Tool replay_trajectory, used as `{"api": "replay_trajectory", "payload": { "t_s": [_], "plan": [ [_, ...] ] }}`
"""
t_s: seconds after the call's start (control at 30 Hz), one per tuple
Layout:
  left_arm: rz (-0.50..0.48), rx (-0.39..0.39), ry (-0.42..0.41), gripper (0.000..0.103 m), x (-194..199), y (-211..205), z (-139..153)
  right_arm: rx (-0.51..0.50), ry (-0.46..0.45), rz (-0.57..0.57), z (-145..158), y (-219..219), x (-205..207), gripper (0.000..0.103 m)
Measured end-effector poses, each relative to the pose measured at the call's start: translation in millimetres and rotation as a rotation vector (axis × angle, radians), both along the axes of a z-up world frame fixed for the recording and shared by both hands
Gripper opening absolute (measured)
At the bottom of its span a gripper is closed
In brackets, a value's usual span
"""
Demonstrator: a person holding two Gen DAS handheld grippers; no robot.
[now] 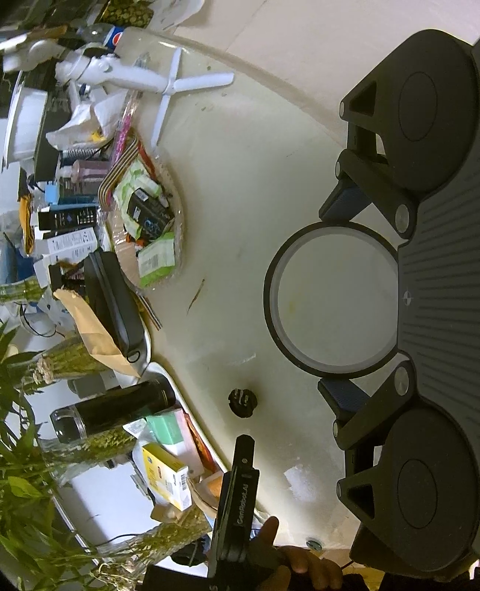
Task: Organize rigid objects
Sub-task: 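Lower the left gripper onto the round black socket and close it while the right gripper holds the ring, then lift the socket with the left gripper while the right gripper carries the ring toward the box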
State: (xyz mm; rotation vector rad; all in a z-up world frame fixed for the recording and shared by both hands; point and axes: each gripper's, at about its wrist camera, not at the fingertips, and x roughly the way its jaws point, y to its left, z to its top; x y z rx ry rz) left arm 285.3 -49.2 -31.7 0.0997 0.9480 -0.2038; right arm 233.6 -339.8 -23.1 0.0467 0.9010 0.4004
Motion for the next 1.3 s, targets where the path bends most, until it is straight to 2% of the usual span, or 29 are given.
{"api": "replay_trajectory", "payload": {
  "t_s": [0.3,0.7,0.9,1.03,1.2,1.27,1.3],
  "plan": [
    [-0.005,0.009,0.01,0.078,19,-8,-11,0.019,-0.017,-0.021,-4,-5,-2,0.091],
    [-0.022,0.04,0.056,0.077,48,-20,-39,0.047,0.008,-0.026,-6,-9,0,0.091],
    [0.001,0.044,0.067,0.077,53,-21,-45,0.043,0.012,-0.024,-7,-8,0,0.091],
    [0.053,0.04,0.077,0.075,55,-19,-45,0.04,0.01,-0.022,-7,-7,1,0.091],
    [0.109,0.015,0.116,0.06,60,-18,-46,0.039,0.01,-0.022,-7,-7,0,0.091],
    [0.111,-0.004,0.123,0.043,61,-19,-47,0.039,0.01,-0.022,-7,-7,0,0.091],
    [0.116,-0.008,0.128,0.043,61,-20,-47,0.038,0.009,-0.021,-7,-7,0,0.091]
  ]
}}
